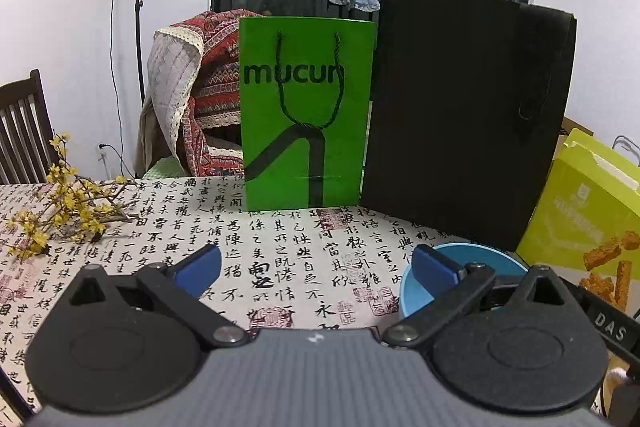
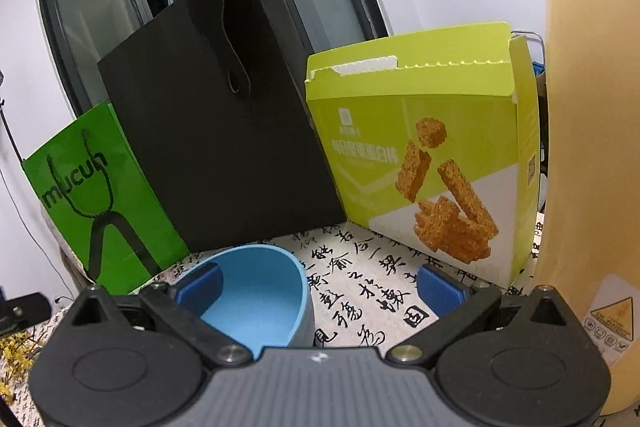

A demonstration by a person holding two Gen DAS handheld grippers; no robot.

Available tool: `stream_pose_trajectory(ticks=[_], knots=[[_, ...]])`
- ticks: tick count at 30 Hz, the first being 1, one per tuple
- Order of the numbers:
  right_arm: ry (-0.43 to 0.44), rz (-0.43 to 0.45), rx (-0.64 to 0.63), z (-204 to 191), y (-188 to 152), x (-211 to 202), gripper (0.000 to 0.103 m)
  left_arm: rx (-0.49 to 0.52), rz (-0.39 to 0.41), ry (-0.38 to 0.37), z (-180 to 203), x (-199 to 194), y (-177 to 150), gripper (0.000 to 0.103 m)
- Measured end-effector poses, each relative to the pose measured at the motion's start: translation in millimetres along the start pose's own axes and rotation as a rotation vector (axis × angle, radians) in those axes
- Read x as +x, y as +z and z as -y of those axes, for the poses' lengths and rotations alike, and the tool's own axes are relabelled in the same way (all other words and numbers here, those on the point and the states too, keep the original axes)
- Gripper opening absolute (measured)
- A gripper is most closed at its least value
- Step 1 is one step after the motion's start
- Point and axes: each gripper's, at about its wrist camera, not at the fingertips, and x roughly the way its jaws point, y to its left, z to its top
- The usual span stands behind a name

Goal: Organize plates and bowls
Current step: 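Lower both grippers onto the rim of the light-blue bowl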

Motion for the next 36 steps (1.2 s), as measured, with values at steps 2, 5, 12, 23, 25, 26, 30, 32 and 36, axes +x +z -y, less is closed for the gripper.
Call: stream_pose_trajectory(ticks=[2, 5, 12, 23, 25, 26, 30, 32, 36], knots=[[0.003, 0.001, 0.003, 2, -2, 1, 0.103, -0.001, -0.003, 0.000, 3, 3, -1, 0.103], [0.016, -0.019, 0.022, 6, -4, 5, 0.103, 0.000, -0.012, 0.006, 10, 7, -4, 0.103], [0.043, -0.022, 0.030, 8, -8, 5, 0.103, 0.022, -0.002, 0.000, 26, 17, -12, 0.103], [0.041, -0.046, 0.009, 5, -12, 11, 0.095, -0.029, -0.030, -0.043, 30, 41, -28, 0.103], [0.039, -0.049, 0.001, 3, -13, 12, 0.095, -0.031, -0.031, -0.050, 29, 44, -30, 0.103], [0.037, -0.049, -0.002, 2, -13, 12, 0.095, -0.034, -0.027, -0.049, 28, 45, -31, 0.103], [0.036, -0.053, -0.008, 1, -15, 15, 0.095, -0.054, -0.010, -0.057, 24, 47, -35, 0.103], [0.039, -0.057, -0.008, 2, -15, 17, 0.095, -0.054, 0.000, -0.064, 23, 47, -35, 0.103], [0.034, -0.064, -0.012, 1, -17, 21, 0.089, -0.050, 0.018, -0.079, 22, 45, -34, 0.103]])
